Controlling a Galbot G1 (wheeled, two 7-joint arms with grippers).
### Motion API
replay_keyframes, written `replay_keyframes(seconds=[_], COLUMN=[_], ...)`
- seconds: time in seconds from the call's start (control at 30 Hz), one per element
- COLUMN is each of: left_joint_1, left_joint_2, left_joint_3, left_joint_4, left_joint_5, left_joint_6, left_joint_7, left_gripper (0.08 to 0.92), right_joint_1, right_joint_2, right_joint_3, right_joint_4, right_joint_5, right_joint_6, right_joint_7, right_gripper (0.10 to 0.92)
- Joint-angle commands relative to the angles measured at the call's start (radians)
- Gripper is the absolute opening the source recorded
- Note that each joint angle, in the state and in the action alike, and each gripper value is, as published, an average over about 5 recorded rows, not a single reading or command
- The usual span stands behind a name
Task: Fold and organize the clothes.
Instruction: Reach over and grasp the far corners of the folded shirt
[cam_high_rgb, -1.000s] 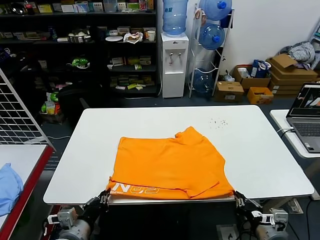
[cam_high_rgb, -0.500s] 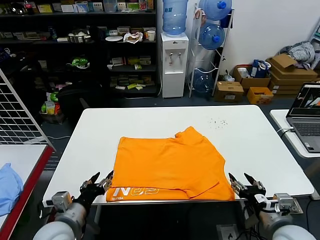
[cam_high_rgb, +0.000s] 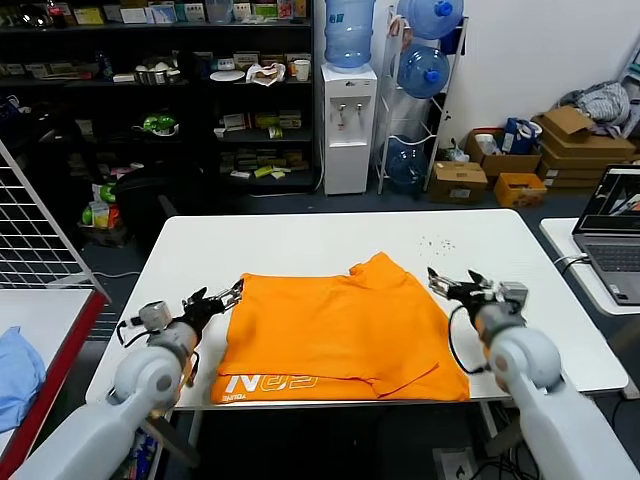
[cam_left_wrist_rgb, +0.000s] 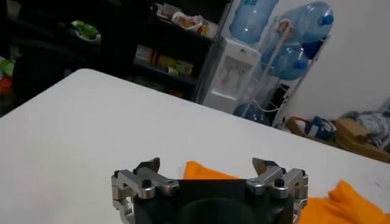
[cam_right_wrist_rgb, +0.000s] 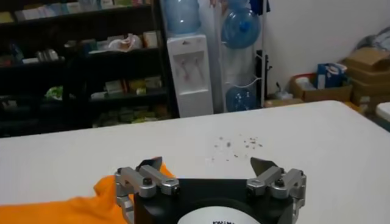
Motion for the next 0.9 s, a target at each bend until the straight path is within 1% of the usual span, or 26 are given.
replay_keyframes(seconds=[0.03, 0.17, 0.37, 0.73, 0.9], left_joint_1=[-0.381, -0.391, -0.377, -0.374, -0.377], left_joint_2=[-0.069, -0.046, -0.014, -0.036, -0.045], left_joint_3=[0.243, 0.29, 0.318, 0.317, 0.327], left_joint_4=[0.396, 0.413, 0.387, 0.377, 0.368], left_joint_5=[-0.09, -0.076, -0.047, -0.021, -0.015], left_joint_6=[0.111, 0.126, 0.129, 0.126, 0.126], left_joint_7=[0.05, 0.072, 0.097, 0.095, 0.089], left_gripper=[0.921, 0.921, 0.921, 0.921, 0.921], right_joint_1=[0.414, 0.411, 0.404, 0.393, 0.385], right_joint_2=[0.121, 0.152, 0.168, 0.169, 0.169], right_joint_3=[-0.244, -0.265, -0.263, -0.267, -0.267], right_joint_4=[-0.414, -0.444, -0.469, -0.488, -0.493], right_joint_5=[0.018, 0.018, 0.008, -0.001, -0.006], right_joint_6=[-0.105, -0.133, -0.144, -0.149, -0.15], right_joint_7=[0.012, 0.019, 0.015, -0.002, -0.011], right_gripper=[0.921, 0.921, 0.921, 0.92, 0.882])
